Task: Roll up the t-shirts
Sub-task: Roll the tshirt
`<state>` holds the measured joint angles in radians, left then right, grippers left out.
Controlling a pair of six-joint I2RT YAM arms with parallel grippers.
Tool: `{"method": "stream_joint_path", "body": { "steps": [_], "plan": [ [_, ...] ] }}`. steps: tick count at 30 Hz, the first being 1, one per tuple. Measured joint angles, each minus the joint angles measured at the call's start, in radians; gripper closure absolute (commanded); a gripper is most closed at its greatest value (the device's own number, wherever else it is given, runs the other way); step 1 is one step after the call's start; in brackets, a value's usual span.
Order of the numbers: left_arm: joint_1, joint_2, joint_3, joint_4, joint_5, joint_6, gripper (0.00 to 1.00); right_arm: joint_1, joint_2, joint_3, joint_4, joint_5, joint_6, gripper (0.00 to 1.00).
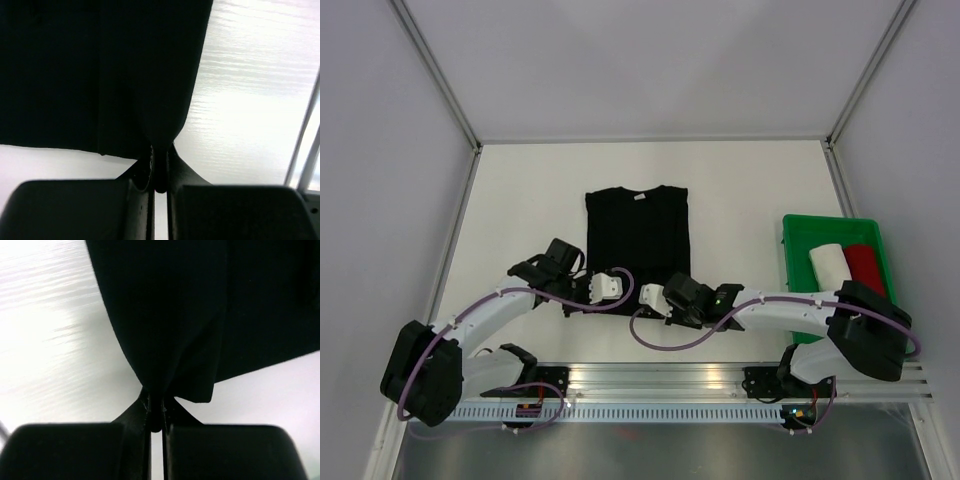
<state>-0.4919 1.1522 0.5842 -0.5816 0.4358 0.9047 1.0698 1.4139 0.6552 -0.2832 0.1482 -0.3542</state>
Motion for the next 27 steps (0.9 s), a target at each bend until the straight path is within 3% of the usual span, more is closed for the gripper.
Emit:
{"method": "stream_joint_path", "body": {
  "steps": [9,17,21,24,27],
  "plan": [
    [0.034,0.045,0.114,-0.334,0.181,0.085,0.98,-0.055,-0.089,0.055,-0.237,-0.432,-0.159,1.00],
    [0.177,0.184,0.171,-0.407,0.244,0.135,0.98,-0.283,0.081,0.155,-0.253,-0.684,-0.154,0.90],
    [0.180,0.232,0.192,-0.394,0.239,0.147,0.98,-0.315,0.144,0.172,-0.247,-0.703,-0.119,0.80],
    [0.184,0.253,0.193,-0.374,0.221,0.157,0.98,-0.346,0.147,0.172,-0.235,-0.715,-0.075,0.59],
    [0.195,0.270,0.193,-0.351,0.207,0.161,0.98,-0.406,0.146,0.172,-0.218,-0.718,-0.030,0.52]
  ]
}}
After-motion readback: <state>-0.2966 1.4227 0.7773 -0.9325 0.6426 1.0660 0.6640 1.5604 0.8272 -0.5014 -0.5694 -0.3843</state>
